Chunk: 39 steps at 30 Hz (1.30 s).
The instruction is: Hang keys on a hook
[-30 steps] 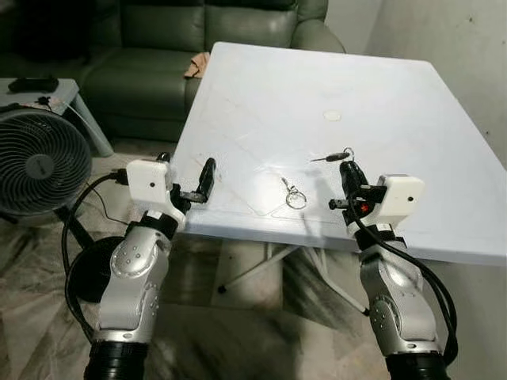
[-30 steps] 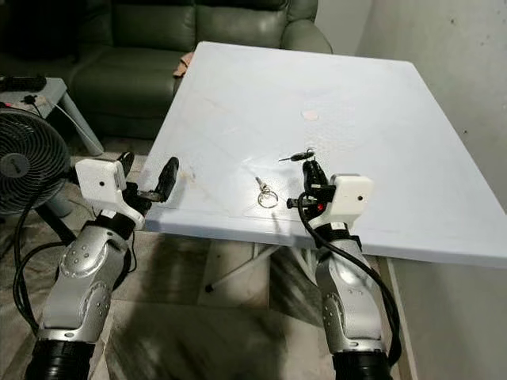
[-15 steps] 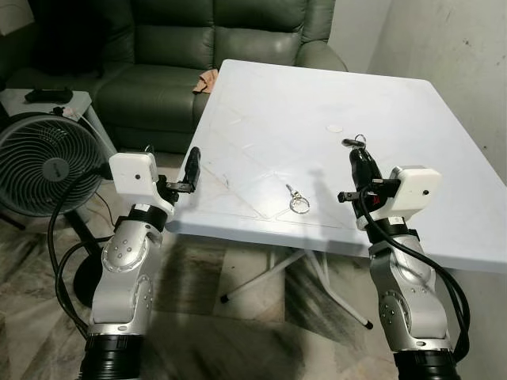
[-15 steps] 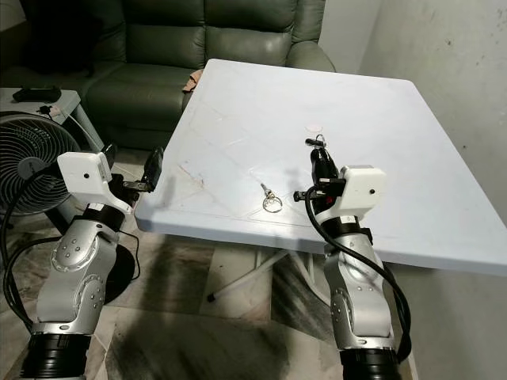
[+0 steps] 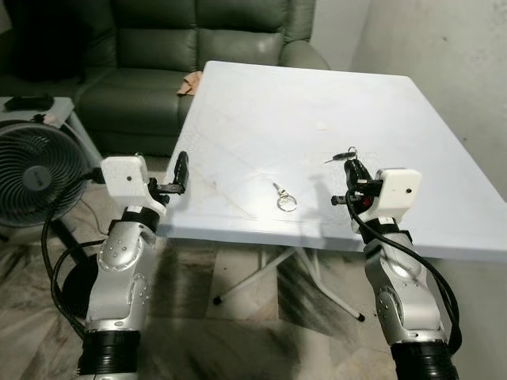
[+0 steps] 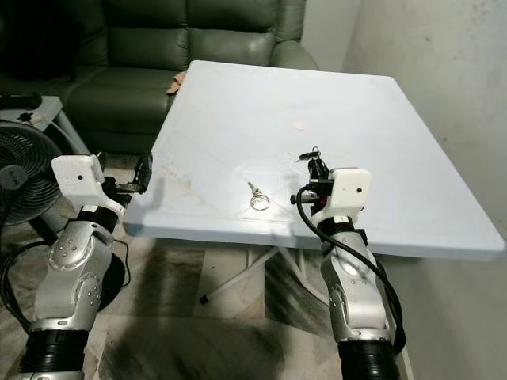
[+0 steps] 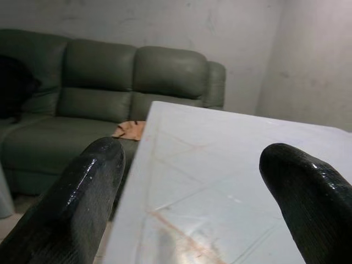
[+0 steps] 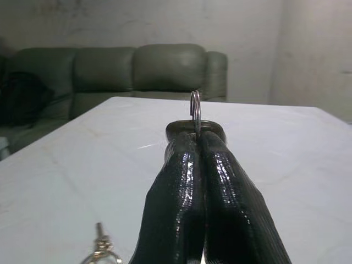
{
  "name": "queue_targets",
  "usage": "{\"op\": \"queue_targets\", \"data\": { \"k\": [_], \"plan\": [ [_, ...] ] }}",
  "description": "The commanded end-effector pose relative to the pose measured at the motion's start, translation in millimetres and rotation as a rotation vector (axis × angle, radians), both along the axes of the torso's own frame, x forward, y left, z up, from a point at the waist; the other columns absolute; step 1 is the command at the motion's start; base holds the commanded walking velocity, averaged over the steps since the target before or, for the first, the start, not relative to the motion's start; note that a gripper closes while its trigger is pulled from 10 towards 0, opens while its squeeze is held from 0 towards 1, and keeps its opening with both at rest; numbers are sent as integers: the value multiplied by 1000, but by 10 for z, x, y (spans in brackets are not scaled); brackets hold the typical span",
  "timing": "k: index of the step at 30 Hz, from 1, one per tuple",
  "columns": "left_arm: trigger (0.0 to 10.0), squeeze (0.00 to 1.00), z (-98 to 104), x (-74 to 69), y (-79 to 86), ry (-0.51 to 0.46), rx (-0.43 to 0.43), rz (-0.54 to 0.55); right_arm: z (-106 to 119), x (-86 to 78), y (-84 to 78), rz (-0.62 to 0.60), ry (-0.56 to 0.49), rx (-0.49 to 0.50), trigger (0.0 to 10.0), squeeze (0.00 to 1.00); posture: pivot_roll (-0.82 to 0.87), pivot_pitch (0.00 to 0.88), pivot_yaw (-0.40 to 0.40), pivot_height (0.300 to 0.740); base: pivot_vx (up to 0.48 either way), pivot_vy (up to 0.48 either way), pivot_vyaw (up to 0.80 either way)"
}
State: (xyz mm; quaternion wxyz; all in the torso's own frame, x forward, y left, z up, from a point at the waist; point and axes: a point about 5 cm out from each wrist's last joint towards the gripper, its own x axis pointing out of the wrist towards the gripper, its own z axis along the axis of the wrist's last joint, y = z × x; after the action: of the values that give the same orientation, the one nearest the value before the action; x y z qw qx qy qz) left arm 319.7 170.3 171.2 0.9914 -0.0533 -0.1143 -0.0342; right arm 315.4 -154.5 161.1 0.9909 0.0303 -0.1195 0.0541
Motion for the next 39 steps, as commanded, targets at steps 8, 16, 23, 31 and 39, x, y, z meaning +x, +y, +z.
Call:
{"op": "queue_targets", "data": {
  "k": [8,16,23,31,39],
  "plan": [
    [10000,0,8,48,6,3,-31,9,42,32,15,-7,-20,-7,10000,0,61,0,-12,740,0,174,-738],
    [10000,0,0,72,-6,17,-53,10,33,19,16,-13,-19,-13,10000,0,54,0,-8,740,0,0,-740],
    [10000,0,-34,75,-24,39,-65,1,13,-7,15,-8,-15,-19,10000,0,46,0,-8,740,0,0,-740],
    [10000,0,-35,68,-41,35,-53,-3,8,-16,5,-11,-12,-28,10000,0,44,0,-12,740,0,0,-738],
    [10000,0,-22,52,-16,21,-80,-4,-8,-35,29,0,-8,-31,10000,0,46,0,-14,740,91,0,-738]
  ]
}}
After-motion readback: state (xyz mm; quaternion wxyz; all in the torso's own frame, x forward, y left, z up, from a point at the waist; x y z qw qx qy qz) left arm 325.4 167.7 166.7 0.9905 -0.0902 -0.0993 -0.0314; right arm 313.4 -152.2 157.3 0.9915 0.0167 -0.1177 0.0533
